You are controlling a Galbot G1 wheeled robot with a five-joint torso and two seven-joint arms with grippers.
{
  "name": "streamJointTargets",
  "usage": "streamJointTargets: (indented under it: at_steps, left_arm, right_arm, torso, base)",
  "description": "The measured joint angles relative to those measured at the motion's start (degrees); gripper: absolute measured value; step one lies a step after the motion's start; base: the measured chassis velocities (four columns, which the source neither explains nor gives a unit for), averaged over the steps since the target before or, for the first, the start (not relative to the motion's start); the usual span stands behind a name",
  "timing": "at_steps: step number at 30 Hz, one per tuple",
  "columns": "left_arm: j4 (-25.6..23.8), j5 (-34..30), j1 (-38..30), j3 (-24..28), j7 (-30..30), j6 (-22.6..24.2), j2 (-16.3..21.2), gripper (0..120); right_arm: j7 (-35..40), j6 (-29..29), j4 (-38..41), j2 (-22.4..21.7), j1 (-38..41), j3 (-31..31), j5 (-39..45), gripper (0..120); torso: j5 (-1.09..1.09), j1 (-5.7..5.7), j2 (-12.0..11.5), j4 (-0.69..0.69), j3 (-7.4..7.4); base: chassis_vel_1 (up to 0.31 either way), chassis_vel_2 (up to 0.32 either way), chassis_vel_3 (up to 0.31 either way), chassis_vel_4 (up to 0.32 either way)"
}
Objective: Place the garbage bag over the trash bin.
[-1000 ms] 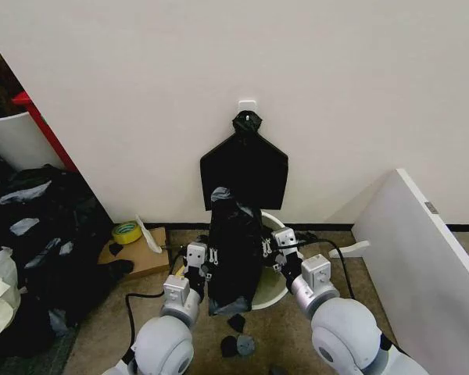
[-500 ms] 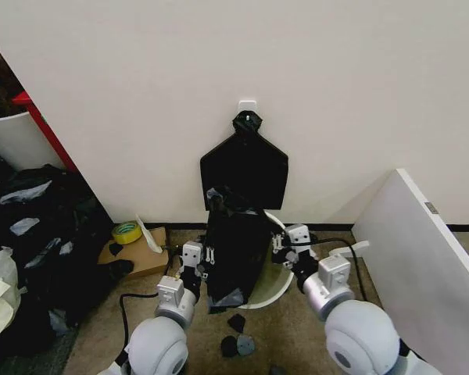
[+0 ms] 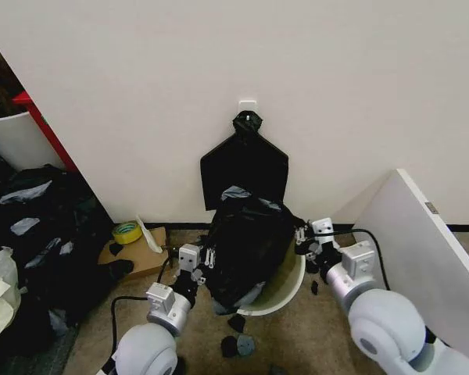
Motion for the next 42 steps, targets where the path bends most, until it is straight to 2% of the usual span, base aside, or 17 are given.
streamJointTargets:
  at_steps: [5, 8, 17, 21, 25, 29, 37, 41, 42]
  left_arm:
    - [-0.2, -0.3, 0.2, -0.4, 0.0, -0.3, 0.4, 4]
    - [-0.4, -0.6, 0.3, -0.6, 0.3, -1.1, 0.5, 4]
    - [-0.7, -4.3, 0.0, -0.6, 1.7, -5.5, -0.6, 4]
    - [-1.4, -6.5, 0.1, -0.8, 1.8, -6.3, -0.7, 4]
    - [-1.2, -8.1, -0.2, -0.8, -0.9, -6.2, -1.4, 4]
    - [-1.0, -8.6, -0.2, -0.9, -1.4, -6.0, -1.5, 4]
    - [-0.9, -8.7, -0.2, -1.2, -1.9, -4.4, -1.2, 4]
    - [-0.9, -8.5, 0.0, -1.3, -2.3, -3.6, -1.0, 4]
    - [-0.9, -8.5, 0.0, -1.3, -2.3, -3.6, -1.0, 4]
  right_arm:
    - [0.1, 0.0, 0.0, -1.9, -0.6, 1.7, 1.5, 0]
    - [-0.7, 0.0, -0.1, -4.5, -2.3, 4.6, 2.9, 0]
    - [-7.4, -1.7, -2.0, -8.7, -6.9, 10.5, 10.9, 0]
    - [-10.9, -1.8, -2.1, -8.8, -8.2, 11.3, 13.0, 0]
    - [-13.6, -1.6, -2.5, -9.3, -9.6, 11.6, 13.0, 0]
    - [-14.2, -1.0, -2.5, -9.4, -9.8, 11.3, 13.0, 0]
    - [-12.5, 4.2, -3.2, -7.9, -10.1, 10.2, 12.3, 0]
    - [-12.3, 6.9, -3.5, -6.8, -12.5, 10.8, 11.2, 16]
    - [-12.3, 6.9, -3.5, -6.8, -12.5, 10.8, 11.2, 16]
  torso:
    - [0.0, 0.0, 0.0, 0.0, 0.0]
    - [0.0, 0.0, 0.0, -0.01, 0.0]
    - [-0.01, 0.0, 0.0, -0.01, 0.0]
    - [0.0, 0.0, 0.0, 0.0, 0.0]
    - [0.0, 0.0, 0.0, -0.01, 0.0]
    - [0.0, 0.0, 0.0, 0.0, 0.0]
    - [-0.01, 0.0, 0.0, 0.0, 0.0]
    - [-0.01, 0.0, 0.0, -0.01, 0.0]
    - [-0.01, 0.0, 0.0, -0.01, 0.0]
  base:
    - [0.0, 0.0, 0.0, 0.0]
    - [0.0, 0.0, 0.0, 0.0]
    - [0.0, 0.0, 0.0, 0.0]
    - [0.0, 0.0, 0.0, 0.0]
    - [0.0, 0.0, 0.0, 0.0]
    - [0.0, 0.0, 0.0, 0.0]
    - [0.0, 0.0, 0.0, 0.0]
    - [0.0, 0.0, 0.0, 0.0]
    - [0.0, 0.0, 0.0, 0.0]
